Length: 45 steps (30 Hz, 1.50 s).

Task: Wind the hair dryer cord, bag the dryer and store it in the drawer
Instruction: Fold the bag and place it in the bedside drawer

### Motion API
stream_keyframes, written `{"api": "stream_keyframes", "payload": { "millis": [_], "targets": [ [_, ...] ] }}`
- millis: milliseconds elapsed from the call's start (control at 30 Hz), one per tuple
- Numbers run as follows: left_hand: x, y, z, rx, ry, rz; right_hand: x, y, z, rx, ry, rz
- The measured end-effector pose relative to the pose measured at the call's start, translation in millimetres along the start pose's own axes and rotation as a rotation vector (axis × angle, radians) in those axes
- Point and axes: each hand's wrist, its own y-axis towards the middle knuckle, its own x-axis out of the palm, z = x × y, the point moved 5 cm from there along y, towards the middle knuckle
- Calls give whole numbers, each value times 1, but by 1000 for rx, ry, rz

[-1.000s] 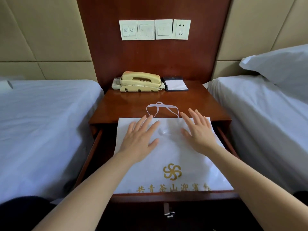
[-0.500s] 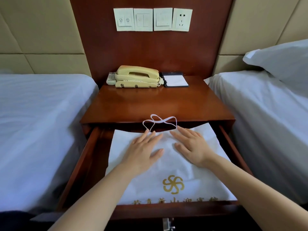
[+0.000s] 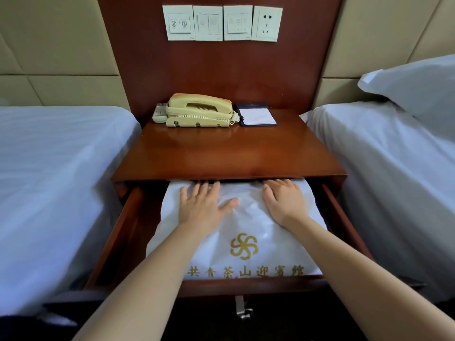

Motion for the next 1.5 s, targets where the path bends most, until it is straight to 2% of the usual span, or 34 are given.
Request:
{"api": "stream_keyframes", "payload": {
  "millis": [67,233,333,500,633,700,833,933,1133,1333,1500],
  "targets": [
    [-5,-2,1,-50,-6,9,-5,1,4,36,-112,35],
    [-6,-25,-10,-53,-46,-160,-16,-19,14,131,-340,-92],
    [-10,-58,-12,41,-130,-206,-17,-52,12,127,-253,-251],
    [-25,-118,1,279,-421,-185,-30,-102,-21,-49,-73,-389],
    [-32,-145,12,381,-208,-227,-27,-123,-33,-103,1,-506],
    [-28,-150,12,400,-90,-261,-26,-127,-32,-114,23,-515],
    [-15,-145,11,427,-6,-324,-19,-115,-33,-143,-62,-503],
    [-15,-129,12,447,-10,-257,-8,-94,-32,-137,-153,-493],
    [-19,-85,5,370,-37,-172,0,-48,-30,-102,-233,-436],
    [-25,-58,4,415,20,6,-11,-22,-44,-135,-307,-174],
    [-25,-42,2,373,60,-6,-5,-13,-45,-159,-287,-319]
  ]
}}
